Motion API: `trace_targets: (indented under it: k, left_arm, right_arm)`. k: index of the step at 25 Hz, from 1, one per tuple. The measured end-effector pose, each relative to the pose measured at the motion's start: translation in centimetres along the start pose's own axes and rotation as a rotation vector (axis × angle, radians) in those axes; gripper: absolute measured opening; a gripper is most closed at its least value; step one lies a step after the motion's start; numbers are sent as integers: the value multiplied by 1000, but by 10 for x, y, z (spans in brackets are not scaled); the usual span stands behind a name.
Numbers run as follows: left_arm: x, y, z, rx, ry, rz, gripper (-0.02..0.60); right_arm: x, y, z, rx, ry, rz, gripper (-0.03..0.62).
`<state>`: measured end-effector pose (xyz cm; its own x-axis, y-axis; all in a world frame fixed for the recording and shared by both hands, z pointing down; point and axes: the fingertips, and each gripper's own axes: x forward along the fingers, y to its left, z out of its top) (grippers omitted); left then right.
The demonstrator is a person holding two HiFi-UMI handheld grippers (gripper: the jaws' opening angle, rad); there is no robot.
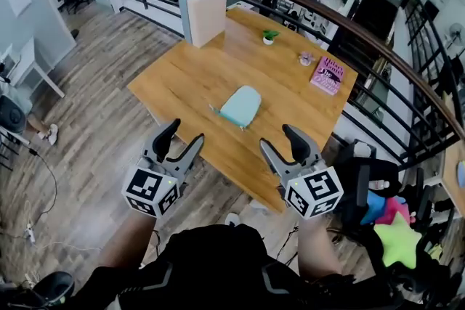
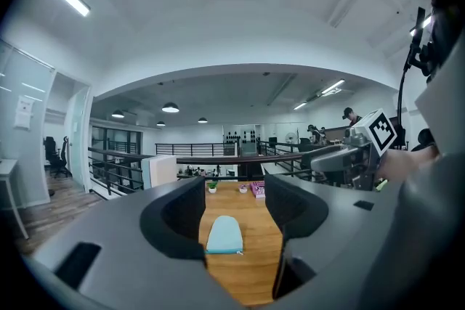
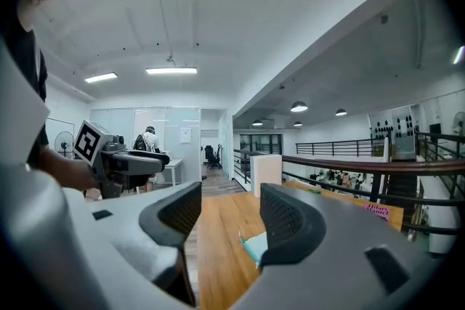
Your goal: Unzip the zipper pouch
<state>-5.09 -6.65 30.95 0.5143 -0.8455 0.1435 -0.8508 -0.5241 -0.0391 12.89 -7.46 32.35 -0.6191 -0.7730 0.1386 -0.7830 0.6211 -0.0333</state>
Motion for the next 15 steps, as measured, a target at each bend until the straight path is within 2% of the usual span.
trace_targets:
  k: [7, 15]
  left_arm:
    - [56, -11, -2, 42, 46, -67, 272]
    - [99, 9, -7, 14, 31, -136, 272]
  right_arm:
    - [8, -42, -6, 2, -4, -3, 252]
    - [28, -69, -14, 15, 21, -89, 252]
